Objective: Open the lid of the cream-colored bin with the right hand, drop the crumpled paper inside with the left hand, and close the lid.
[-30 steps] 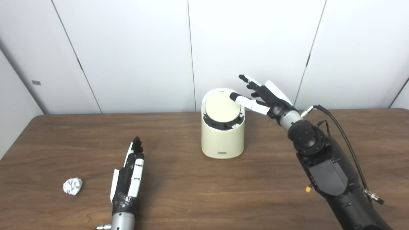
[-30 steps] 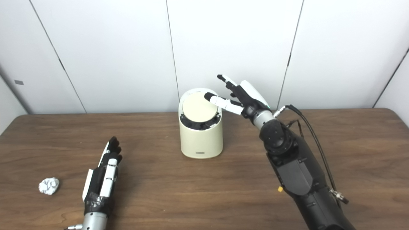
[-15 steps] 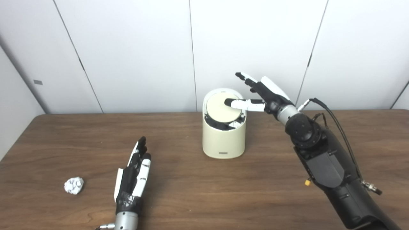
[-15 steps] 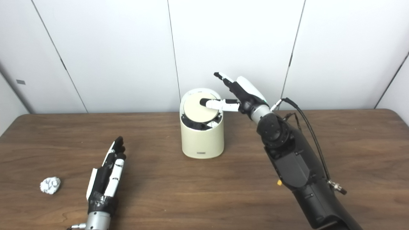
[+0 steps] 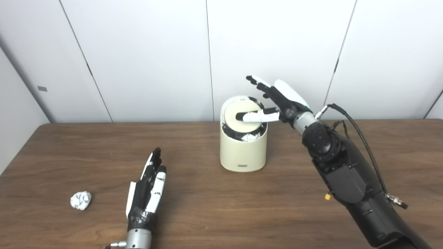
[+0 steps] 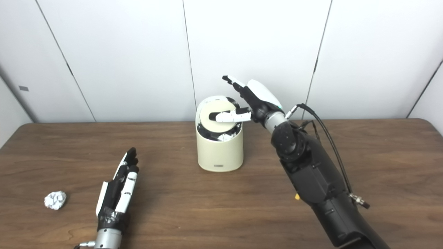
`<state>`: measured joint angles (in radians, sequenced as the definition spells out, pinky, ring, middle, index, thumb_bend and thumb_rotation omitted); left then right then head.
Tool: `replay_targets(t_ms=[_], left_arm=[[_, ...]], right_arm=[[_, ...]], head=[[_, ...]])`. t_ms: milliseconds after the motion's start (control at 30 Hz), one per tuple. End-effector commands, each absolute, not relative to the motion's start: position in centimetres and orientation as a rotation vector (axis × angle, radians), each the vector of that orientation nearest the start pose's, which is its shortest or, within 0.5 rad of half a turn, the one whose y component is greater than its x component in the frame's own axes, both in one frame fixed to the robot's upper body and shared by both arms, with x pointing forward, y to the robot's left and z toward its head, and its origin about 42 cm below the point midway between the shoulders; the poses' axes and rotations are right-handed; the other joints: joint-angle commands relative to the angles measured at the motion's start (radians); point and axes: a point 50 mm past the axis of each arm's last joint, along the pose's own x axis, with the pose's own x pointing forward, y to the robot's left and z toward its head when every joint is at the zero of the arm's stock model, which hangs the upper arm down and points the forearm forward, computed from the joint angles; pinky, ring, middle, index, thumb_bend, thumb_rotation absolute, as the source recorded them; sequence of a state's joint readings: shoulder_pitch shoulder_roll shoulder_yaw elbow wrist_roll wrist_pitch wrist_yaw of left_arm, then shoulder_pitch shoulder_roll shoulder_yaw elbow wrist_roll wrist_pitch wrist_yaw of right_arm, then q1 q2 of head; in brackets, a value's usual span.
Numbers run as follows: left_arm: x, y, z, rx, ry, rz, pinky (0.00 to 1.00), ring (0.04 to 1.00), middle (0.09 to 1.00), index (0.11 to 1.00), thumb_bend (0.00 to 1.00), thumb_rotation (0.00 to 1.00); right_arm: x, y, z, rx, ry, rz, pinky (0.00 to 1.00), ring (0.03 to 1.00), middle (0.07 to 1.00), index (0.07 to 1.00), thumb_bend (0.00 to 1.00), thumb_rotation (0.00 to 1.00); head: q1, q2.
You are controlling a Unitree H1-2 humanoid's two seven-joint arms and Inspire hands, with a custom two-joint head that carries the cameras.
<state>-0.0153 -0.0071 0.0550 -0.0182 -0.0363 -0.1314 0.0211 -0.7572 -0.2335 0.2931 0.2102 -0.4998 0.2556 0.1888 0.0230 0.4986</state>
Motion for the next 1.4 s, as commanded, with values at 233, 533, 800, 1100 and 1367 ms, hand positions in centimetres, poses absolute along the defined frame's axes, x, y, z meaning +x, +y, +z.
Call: replay_targets(t_ms=[233, 533, 800, 1100, 1367], left_arm=[[27.8, 21.0, 9.8, -0.065, -0.121, 0.073, 1.0, 1.0, 0.983, 0.893, 0.25, 0.67], [27.8, 20.9, 10.0, -0.06, -0.129, 0.076, 1.0, 1.0, 0.974, 0.867, 0.22, 0.67], [27.7, 21.0, 9.9, -0.061, -0.12, 0.073, 1.0, 1.0, 0.982, 0.897, 0.23, 0.68], [27.7, 21.1, 10.0, -0.061, -0.123, 0.068, 1.0, 1.0, 0.98, 0.912, 0.25, 0.68], [27.6, 21.0, 10.3, -0.055, -0.118, 0.067, 1.0, 1.0, 0.985, 0.924, 0.24, 0.67]], right_arm=[[48.1, -15.0, 31.9, -0.924, -0.417, 0.238, 0.85, 0.932, 0.936, 0.929, 0.68, 0.51], [48.8, -15.9, 31.1, -0.922, -0.388, 0.216, 0.85, 0.932, 0.937, 0.927, 0.64, 0.45], [49.0, -16.3, 30.7, -0.925, -0.389, 0.212, 0.86, 0.934, 0.936, 0.924, 0.63, 0.41], [48.7, -15.9, 30.2, -0.957, -0.395, 0.226, 0.86, 0.923, 0.923, 0.916, 0.66, 0.44], [48.5, -15.7, 29.9, -0.995, -0.414, 0.239, 0.91, 0.92, 0.916, 0.908, 0.7, 0.28]], head=[[-0.002, 0.002], [0.001, 0.007], [-0.01, 0.01], [-0.01, 0.011], [-0.01, 0.023]])
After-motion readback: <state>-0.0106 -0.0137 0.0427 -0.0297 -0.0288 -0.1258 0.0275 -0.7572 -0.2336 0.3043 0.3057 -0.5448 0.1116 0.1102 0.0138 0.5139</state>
